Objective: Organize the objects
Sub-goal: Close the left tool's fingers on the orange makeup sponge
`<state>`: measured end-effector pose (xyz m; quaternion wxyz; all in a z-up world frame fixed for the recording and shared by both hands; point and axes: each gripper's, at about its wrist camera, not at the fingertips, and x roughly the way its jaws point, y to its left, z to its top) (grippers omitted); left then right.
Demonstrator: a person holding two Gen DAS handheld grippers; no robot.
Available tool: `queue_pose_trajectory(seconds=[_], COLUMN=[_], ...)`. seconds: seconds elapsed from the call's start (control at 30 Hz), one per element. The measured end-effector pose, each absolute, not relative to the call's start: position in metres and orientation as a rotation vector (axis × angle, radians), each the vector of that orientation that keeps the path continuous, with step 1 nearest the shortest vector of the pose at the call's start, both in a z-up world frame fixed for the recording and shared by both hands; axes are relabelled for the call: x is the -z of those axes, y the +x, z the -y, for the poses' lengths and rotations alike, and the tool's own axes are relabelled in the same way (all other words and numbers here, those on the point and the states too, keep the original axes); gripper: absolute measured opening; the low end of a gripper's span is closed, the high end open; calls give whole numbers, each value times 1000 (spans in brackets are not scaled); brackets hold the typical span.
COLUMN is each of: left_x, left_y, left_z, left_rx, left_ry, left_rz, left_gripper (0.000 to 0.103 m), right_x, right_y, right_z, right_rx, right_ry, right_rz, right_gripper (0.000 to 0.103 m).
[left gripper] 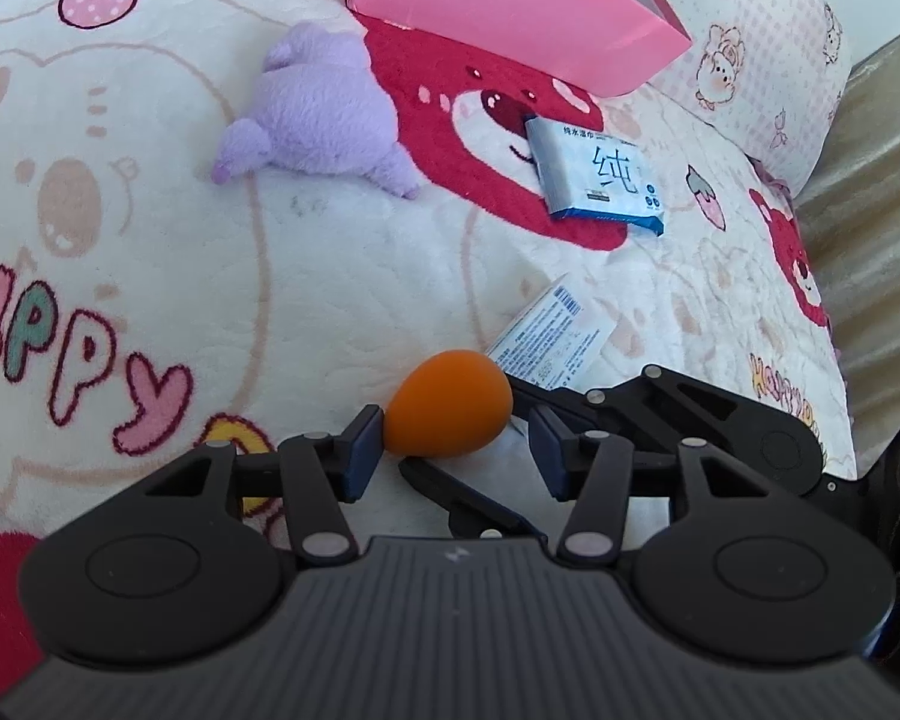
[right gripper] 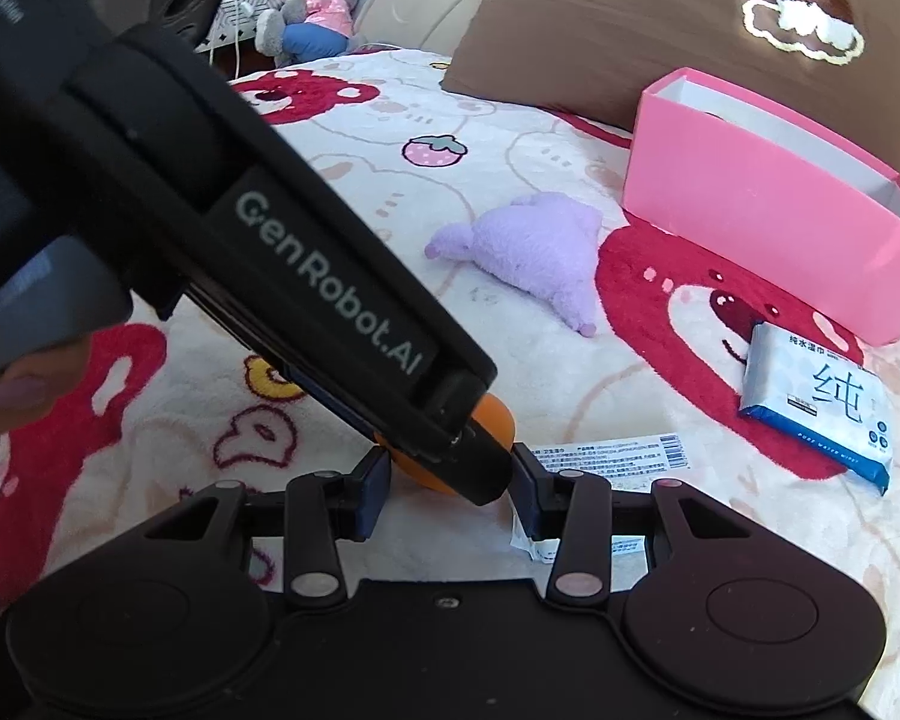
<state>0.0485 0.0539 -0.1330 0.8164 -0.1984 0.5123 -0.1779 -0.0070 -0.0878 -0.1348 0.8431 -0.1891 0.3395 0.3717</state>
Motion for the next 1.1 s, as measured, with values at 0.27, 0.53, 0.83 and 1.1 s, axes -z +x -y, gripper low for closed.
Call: queue_pose_trajectory(seconds=[0.27,0.53,0.83,1.1], left_x=[122,112,86,74], left_y=[46,45,38,41], left_z=[-45,-49,-32,-28], left_rx=[351,352,410,438], left_ry=[-348,-386,-344,-381], left_rz=[-1080,-1100,-1074,-1064], left_gripper=[50,50,50,50], right_x=[132,124,115,110], right_y=[-18,-19,-20,-15], right_z=[81,86,97,115], right_rx=[-750,-743,-680,-673], right_ry=[-462,-435,-443,-391], right_rz=[-658,-673,-652,-665], right_gripper=[48,48,49,48])
